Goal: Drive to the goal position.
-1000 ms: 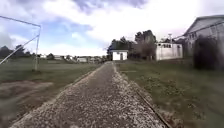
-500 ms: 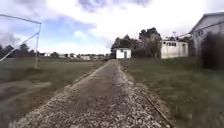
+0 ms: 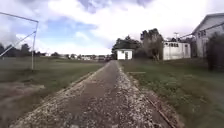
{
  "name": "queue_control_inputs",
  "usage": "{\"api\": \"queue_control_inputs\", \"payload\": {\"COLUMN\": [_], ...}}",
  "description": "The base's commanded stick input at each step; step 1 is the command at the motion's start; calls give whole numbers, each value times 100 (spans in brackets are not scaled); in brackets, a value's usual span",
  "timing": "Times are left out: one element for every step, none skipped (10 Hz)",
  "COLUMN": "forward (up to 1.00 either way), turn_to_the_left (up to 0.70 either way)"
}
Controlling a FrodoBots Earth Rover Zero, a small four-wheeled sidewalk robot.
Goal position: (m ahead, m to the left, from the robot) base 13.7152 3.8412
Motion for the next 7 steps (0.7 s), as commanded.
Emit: {"api": "queue_control_inputs", "payload": {"forward": [-5, -5, -5, -5, -5, -5, -5], "turn_to_the_left": [0, 0, 0, 0, 0, 0, 0]}}
